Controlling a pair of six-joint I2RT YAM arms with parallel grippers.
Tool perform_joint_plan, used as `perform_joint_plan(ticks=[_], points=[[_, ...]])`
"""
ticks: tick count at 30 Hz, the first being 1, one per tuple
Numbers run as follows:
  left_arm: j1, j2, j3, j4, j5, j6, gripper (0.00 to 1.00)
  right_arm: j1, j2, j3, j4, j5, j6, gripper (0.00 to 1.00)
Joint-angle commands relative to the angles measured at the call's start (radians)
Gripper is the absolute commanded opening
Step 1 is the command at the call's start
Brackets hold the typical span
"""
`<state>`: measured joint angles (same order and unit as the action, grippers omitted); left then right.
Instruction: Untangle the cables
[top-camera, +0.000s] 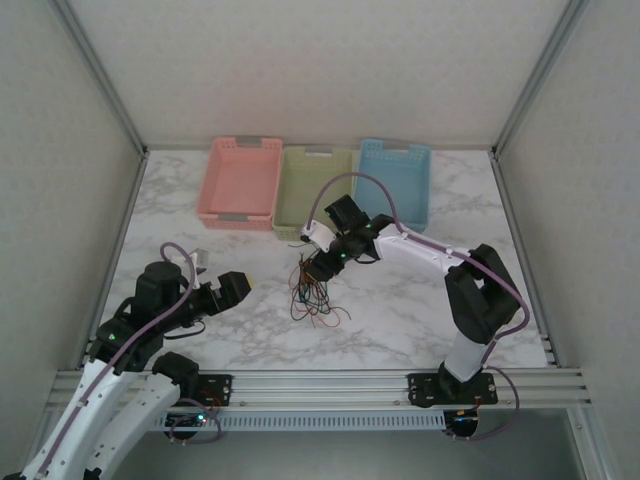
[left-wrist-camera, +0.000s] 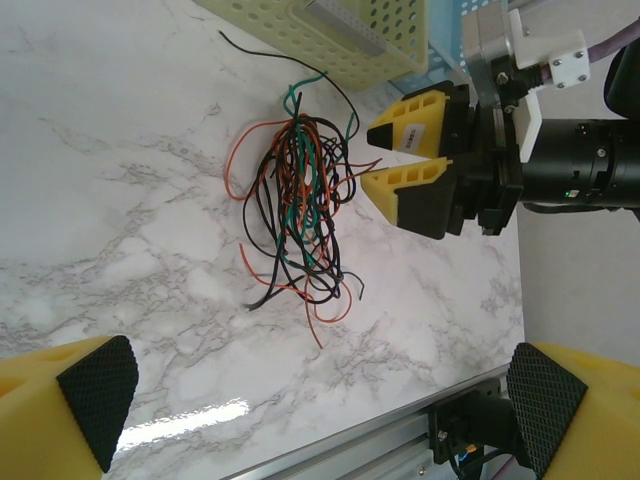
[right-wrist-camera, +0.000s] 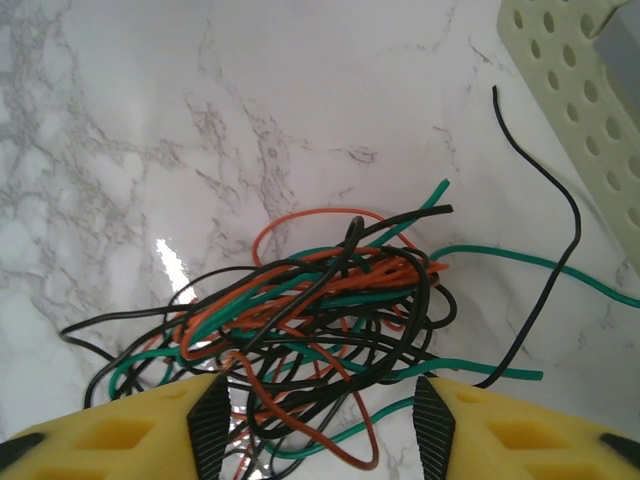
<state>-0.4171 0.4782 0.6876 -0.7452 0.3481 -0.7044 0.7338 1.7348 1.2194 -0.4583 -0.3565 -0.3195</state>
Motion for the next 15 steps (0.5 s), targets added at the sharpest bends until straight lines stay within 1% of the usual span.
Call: perform_joint_plan(ticks=[1,4,8,15], points=[[-0.002,-0.012,-0.008,-0.022,0.010,-0.010,0.98,0.004,-0.049,0.030,-0.058,-0.033,-0.011,0.57],[-0.002,-0.012,-0.008,-0.021,0.009,-0.010,0.99,0.004,-0.035,0.029,-0.066,-0.006,-0.025,0.56],[-0.002,-0.010,-0.008,-0.021,0.012,-0.009,0.99,0.005,0.003,0.041,-0.075,0.044,-0.033,0.50],[-0.002,-0.009,-0.010,-0.019,0.012,-0.007,0.99,0.004,0.013,0.029,-0.021,0.078,-0.041,0.49]])
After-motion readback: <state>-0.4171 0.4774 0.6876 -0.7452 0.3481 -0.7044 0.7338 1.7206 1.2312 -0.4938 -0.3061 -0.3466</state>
